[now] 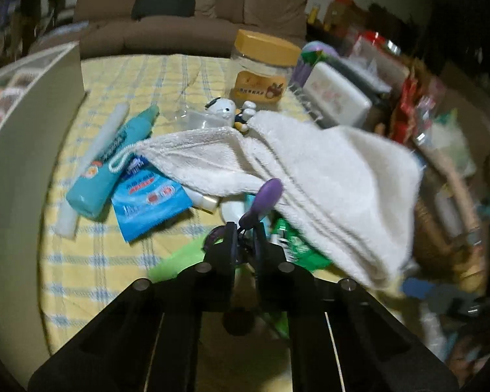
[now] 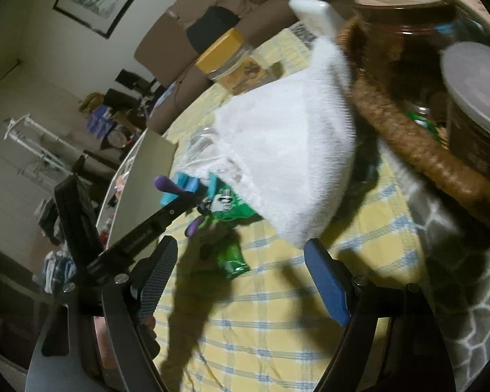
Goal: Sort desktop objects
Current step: 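Reach the left gripper to the purple-handled eyelash curler and grasp it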
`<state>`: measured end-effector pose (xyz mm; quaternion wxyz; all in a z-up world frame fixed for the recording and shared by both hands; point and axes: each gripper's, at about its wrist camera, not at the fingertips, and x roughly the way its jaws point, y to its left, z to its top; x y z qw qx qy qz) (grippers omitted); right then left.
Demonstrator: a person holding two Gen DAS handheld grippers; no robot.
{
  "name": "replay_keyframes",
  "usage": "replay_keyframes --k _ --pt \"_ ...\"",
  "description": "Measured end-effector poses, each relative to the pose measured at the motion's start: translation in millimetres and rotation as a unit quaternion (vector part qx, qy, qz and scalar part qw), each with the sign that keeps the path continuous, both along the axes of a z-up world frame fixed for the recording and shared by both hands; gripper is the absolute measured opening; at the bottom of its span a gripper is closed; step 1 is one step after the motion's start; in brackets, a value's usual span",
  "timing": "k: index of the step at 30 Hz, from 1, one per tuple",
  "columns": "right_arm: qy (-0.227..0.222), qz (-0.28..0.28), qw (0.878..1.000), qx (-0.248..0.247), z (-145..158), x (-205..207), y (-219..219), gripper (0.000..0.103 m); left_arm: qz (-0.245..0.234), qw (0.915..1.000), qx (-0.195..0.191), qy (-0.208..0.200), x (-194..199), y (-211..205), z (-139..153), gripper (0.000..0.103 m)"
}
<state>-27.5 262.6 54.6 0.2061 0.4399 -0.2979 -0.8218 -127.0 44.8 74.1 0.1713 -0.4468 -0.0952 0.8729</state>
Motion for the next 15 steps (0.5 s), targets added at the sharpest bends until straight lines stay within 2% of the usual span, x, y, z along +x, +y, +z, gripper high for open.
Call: replay_keyframes --k 3,5,8,11,15 --pt "0.010 0.022 1.000 -0.012 3 -1 -13 0.082 -0.004 0.9984 0.054 -0.016 11 -13 9 0.006" --pt "0.020 0.045 0.999 -0.013 4 0 -24 0.082 -0.011 0.9972 0.071 -0.022 19 -17 14 0.006" --pt "0.039 0.073 0.996 0.019 8 4 -43 0.082 -0.012 0.9972 0.069 -0.024 26 -19 21 0.005" --pt "0.074 0.093 0.989 0.088 13 12 -64 0.078 -0.009 0.9977 0.063 -0.021 33 -24 26 0.005" --pt "0.103 0.110 0.980 0.130 14 15 -80 0.074 0.006 0.9981 0.056 -0.022 51 -41 29 0.006"
